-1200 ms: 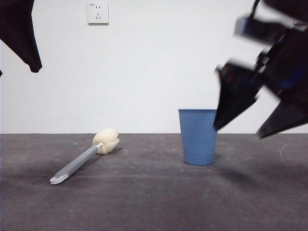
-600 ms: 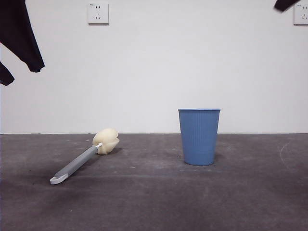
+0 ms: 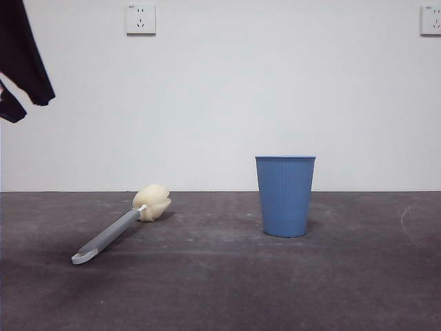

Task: Pick up the cup brush,pick up the cup,insert the brush into the cup,clean the cup,put the cup brush back,put the cup back to the fixed position on the table

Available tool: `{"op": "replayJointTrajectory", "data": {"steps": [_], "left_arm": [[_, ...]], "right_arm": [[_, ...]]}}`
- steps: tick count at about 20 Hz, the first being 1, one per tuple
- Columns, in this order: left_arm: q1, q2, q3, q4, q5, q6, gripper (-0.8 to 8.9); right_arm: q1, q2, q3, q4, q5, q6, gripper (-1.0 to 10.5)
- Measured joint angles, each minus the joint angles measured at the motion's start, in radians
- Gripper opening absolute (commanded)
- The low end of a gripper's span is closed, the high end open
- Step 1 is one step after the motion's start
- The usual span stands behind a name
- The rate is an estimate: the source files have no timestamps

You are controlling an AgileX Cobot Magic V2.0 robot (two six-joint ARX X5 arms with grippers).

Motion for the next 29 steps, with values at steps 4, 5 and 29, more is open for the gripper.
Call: {"op": "replayJointTrajectory", "data": {"steps": [4, 5, 29], "left_arm": [[0.000, 0.000, 0.000, 0.000, 0.003, 0.000, -0.08], [0.000, 0.000, 0.000, 0.000, 0.003, 0.000, -0.07], [0.187, -0.156, 0.000, 0.394, -0.053, 0.223, -0.04]], "right_arm": [[0.000, 0.000, 0.000, 0.000, 0.000, 0.000, 0.0], [0.000, 0.000, 0.000, 0.000, 0.000, 0.000, 0.0], [0.000, 0.000, 0.000, -0.008, 0.003, 0.009, 0.0]]}}
